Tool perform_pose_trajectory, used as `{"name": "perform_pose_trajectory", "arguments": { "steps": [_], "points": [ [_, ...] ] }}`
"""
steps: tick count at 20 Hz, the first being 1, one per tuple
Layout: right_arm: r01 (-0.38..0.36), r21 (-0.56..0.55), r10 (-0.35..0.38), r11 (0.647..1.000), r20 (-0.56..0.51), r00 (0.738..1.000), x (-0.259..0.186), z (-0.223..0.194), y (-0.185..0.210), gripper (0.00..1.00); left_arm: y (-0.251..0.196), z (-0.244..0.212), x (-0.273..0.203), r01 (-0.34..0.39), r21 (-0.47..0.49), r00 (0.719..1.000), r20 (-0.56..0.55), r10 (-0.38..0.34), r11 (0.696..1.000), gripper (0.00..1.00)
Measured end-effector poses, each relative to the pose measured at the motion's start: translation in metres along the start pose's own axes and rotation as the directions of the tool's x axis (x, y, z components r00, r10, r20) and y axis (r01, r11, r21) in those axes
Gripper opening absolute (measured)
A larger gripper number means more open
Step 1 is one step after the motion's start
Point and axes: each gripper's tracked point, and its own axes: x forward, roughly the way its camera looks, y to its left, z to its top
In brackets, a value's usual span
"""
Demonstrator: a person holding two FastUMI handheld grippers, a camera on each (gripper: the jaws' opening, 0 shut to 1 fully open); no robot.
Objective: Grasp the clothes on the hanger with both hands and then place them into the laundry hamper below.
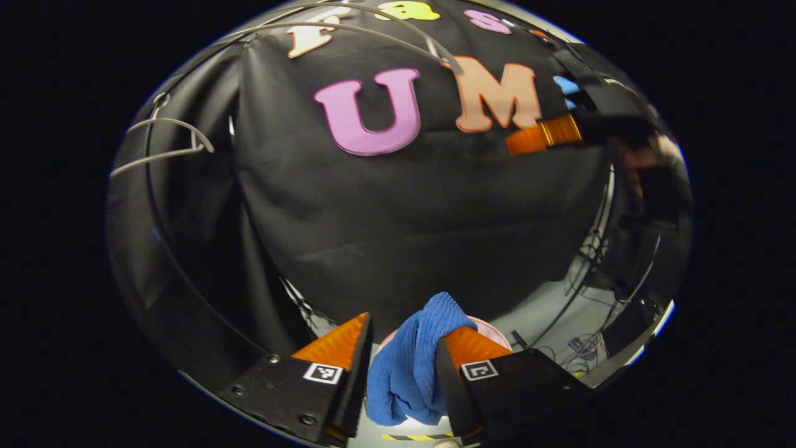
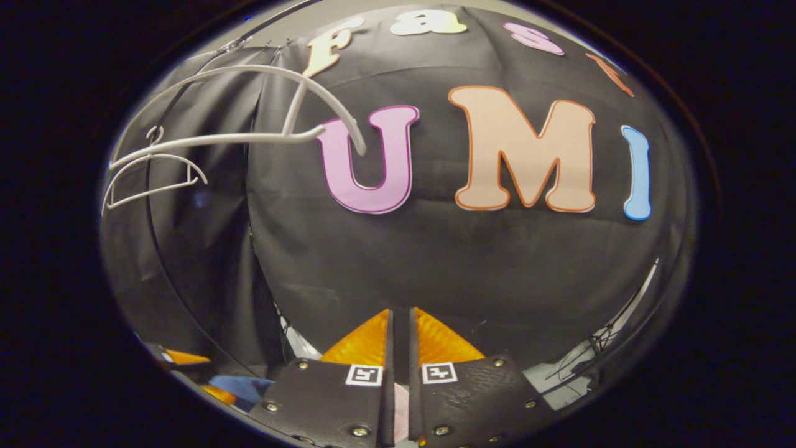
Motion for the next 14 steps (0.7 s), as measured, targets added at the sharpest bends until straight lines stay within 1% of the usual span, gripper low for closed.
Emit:
{"name": "perform_pose_trajectory", "arguments": {
  "steps": [1,2,4,5,6,7,9,13,14],
  "points": [
    [0.006,0.005,-0.006,1.000,-0.009,1.000,-0.004,-0.006,-0.006,0.09,-0.009,-0.003,0.002,0.021,0.003,1.000,-0.007,-0.021,1.000,0.51],
    [0.014,0.004,-0.014,1.000,-0.018,1.000,-0.007,-0.012,-0.012,0.09,-0.017,-0.006,0.005,0.036,0.004,0.999,-0.016,-0.035,0.999,0.55],
    [0.030,-0.012,-0.030,0.999,-0.040,0.999,-0.015,-0.025,-0.025,0.09,-0.024,-0.011,0.010,0.053,-0.001,0.998,-0.027,-0.053,0.999,0.55],
    [0.038,-0.013,-0.038,0.999,-0.049,0.998,-0.018,-0.030,-0.032,0.09,-0.026,-0.008,0.014,0.061,-0.005,0.998,-0.021,-0.061,0.998,0.60],
    [0.049,-0.008,-0.049,0.999,-0.056,0.997,-0.021,-0.035,-0.038,0.09,-0.028,-0.007,0.019,0.063,-0.005,0.998,-0.021,-0.063,0.998,0.56],
    [0.059,0.002,-0.059,0.998,-0.061,0.996,-0.024,-0.039,-0.044,0.09,-0.028,-0.006,0.023,0.065,-0.004,0.997,-0.028,-0.065,0.998,0.61],
    [0.078,0.020,-0.076,0.997,-0.067,0.995,-0.029,-0.043,-0.055,0.09,-0.029,0.006,0.029,0.067,0.002,0.998,-0.001,-0.067,0.998,0.67],
    [0.097,0.041,-0.094,0.994,-0.059,0.994,-0.037,-0.040,-0.068,0.09,-0.021,0.038,0.035,0.058,0.009,0.997,0.048,-0.059,0.998,0.67],
    [0.098,0.046,-0.096,0.994,-0.052,0.994,-0.039,-0.037,-0.070,0.13,-0.022,0.044,0.035,0.057,0.006,0.996,0.062,-0.057,0.998,0.67]
  ]
}}
